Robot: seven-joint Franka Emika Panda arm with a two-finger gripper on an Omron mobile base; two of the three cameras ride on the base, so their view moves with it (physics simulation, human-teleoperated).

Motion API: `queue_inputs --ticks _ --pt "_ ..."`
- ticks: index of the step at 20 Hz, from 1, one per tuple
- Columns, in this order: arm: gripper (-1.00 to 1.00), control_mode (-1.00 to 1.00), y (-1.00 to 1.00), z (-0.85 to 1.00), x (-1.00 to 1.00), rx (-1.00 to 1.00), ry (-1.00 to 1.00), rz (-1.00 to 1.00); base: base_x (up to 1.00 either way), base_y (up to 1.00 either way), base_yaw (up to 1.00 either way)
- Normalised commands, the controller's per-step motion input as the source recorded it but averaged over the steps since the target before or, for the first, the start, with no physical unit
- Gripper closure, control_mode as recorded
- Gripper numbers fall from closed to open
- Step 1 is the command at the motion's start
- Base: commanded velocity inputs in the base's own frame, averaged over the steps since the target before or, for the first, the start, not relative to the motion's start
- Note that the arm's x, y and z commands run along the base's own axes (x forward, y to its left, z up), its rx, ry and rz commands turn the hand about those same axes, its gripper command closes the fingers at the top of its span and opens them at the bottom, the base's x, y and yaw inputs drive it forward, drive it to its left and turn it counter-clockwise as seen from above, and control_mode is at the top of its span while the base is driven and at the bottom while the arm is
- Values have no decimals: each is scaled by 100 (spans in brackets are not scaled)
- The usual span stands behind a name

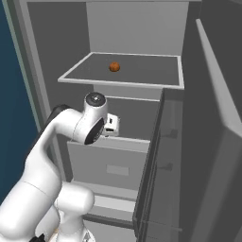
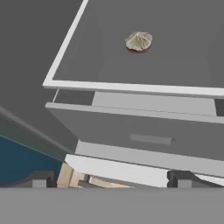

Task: Move the tangerine and dumpling from the second highest shelf to the top shelf to make space. Then, place the pitcher from the counter on the cleared second highest shelf.

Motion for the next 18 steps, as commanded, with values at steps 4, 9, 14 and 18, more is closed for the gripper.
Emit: queue_inputs --ticks 4,9,14,18 --pt "-100 -100 3 -24 7 0 0 0 0 0 0" --pt "-100 -100 0 -16 25 0 -6 -1 0 0 0" --pt "-100 -100 0 -19 47 0 -1 -3 0 0 0" --pt "-100 -100 0 -14 59 0 0 -2 0 0 0"
